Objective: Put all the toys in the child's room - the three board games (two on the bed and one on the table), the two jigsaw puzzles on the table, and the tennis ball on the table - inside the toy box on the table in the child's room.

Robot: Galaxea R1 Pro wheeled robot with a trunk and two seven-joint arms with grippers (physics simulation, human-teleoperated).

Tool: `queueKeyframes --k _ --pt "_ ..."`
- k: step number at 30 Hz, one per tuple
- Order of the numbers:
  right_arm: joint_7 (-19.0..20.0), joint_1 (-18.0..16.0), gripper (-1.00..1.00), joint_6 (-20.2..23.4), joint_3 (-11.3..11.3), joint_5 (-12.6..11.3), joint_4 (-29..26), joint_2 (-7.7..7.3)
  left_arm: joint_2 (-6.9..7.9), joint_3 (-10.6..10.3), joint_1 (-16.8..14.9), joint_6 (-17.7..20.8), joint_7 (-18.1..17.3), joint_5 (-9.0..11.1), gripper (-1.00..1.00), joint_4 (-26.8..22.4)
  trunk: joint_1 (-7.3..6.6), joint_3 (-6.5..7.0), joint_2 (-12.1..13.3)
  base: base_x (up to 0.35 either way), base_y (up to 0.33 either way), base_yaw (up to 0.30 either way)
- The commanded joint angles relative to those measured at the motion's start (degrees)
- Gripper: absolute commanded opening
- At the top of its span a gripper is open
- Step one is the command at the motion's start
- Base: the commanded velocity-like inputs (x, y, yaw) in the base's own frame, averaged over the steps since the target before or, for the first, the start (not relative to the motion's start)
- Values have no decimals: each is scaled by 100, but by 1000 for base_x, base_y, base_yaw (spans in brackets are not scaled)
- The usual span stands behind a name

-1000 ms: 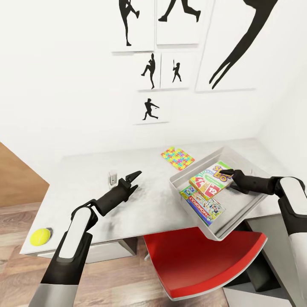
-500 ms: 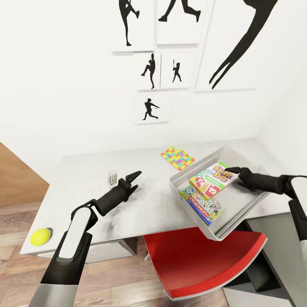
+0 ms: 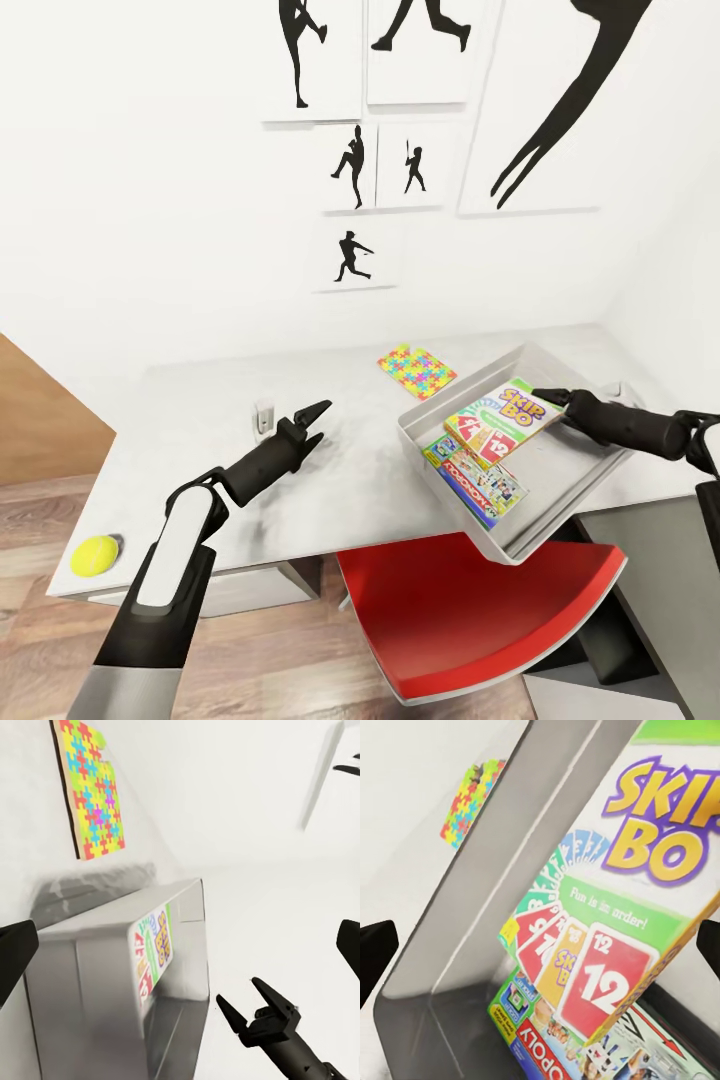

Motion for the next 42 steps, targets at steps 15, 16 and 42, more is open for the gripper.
queueKeyframes --k 15,16,42 --pt "-26 186 100 17 -81 -88 -548 -7 12 19 79 31 -40 18 100 -192 3 -9 -10 0 0 0" --pt "-19 209 100 17 -84 -88 -587 -7 13 24 86 29 -42 18 100 -199 3 -9 -10 0 0 0" --pt "-6 361 100 17 -486 -68 -741 -103 83 77 209 9 -54 17 100 -214 3 -9 -10 0 0 -25"
